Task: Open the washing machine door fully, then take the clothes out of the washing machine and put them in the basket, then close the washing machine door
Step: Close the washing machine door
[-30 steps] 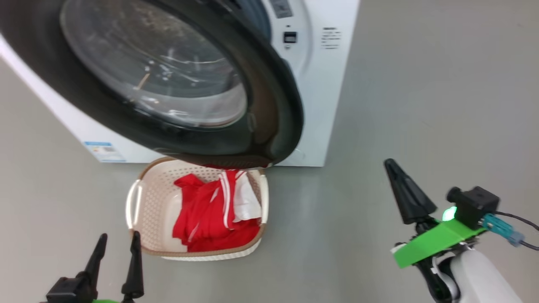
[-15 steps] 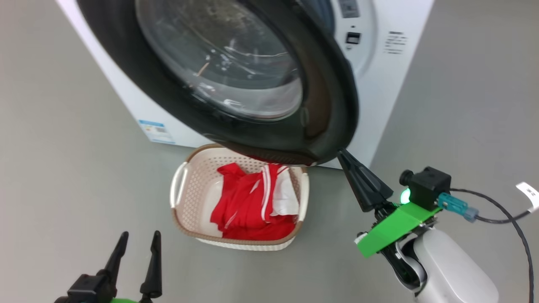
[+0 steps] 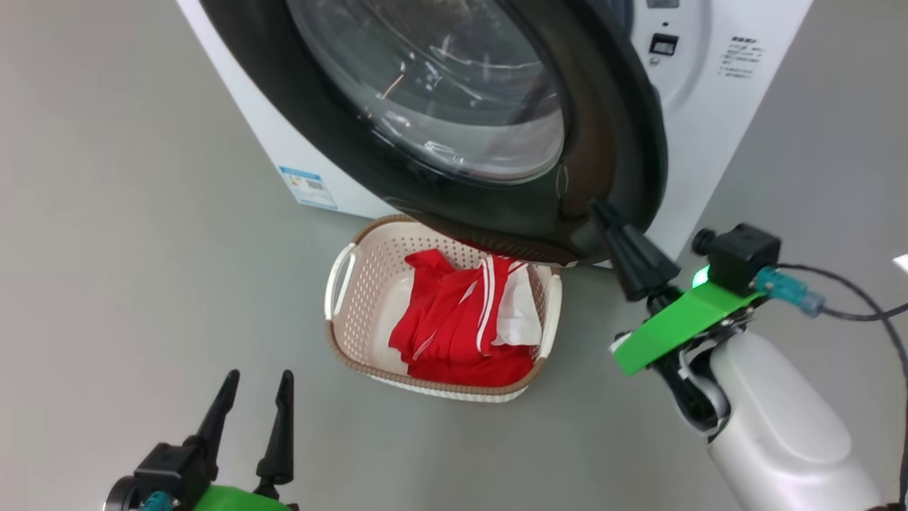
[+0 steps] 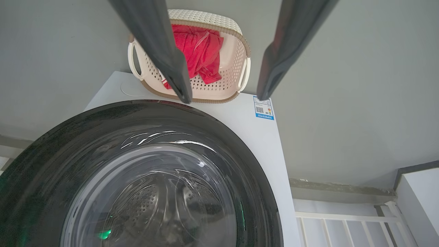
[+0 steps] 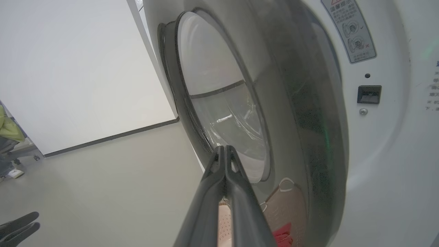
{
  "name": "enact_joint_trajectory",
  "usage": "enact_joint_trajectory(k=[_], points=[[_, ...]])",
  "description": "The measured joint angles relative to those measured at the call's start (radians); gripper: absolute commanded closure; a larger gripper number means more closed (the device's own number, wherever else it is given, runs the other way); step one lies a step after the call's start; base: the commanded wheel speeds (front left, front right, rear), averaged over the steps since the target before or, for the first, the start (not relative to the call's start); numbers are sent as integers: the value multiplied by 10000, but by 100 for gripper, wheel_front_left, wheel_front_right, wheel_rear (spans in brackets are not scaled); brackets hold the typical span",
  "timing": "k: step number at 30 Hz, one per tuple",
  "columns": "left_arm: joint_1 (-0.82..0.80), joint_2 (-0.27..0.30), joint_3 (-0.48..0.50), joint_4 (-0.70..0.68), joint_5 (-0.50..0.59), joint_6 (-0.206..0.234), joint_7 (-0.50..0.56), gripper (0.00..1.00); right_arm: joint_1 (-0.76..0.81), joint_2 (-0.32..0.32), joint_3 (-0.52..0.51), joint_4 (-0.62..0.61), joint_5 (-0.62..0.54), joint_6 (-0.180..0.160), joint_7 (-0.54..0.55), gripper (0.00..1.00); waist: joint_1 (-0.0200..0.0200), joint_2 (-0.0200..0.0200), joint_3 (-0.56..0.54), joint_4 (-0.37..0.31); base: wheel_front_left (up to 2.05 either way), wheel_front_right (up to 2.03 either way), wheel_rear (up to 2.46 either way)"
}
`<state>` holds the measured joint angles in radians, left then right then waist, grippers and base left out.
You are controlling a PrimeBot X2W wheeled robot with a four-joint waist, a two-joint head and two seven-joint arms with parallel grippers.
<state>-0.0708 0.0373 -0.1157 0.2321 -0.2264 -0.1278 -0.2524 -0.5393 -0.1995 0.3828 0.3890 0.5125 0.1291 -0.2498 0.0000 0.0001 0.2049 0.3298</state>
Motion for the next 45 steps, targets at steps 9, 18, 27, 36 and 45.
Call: enact_joint_trajectory(k=[9, 18, 27, 36, 45], points=[[-238, -10, -290, -40, -165, 0, 0, 0, -657, -104, -713, 359, -6, 2, 0, 100, 0, 0, 380, 259, 0, 0, 0], [-435, -27, -508, -171, -320, 0, 0, 0, -1224, -186, -1363, 604, -104, 4, 0, 100, 0, 0, 654, 445, 0, 0, 0], [-832, -44, -821, -334, -675, 0, 0, 0, -2230, -594, -2213, 1106, -303, 4, -2, 100, 0, 0, 1037, 795, 0, 0, 0], [-835, -48, -1091, -376, -777, 0, 0, 0, -2988, -616, -2874, 1398, -514, 4, -2, 100, 0, 0, 1341, 1077, 0, 0, 0], [-1100, -58, -1141, -441, -853, 0, 0, 0, -3480, -441, -3402, 1396, -976, 102, -35, 100, 0, 0, 1656, 1215, 0, 0, 0]])
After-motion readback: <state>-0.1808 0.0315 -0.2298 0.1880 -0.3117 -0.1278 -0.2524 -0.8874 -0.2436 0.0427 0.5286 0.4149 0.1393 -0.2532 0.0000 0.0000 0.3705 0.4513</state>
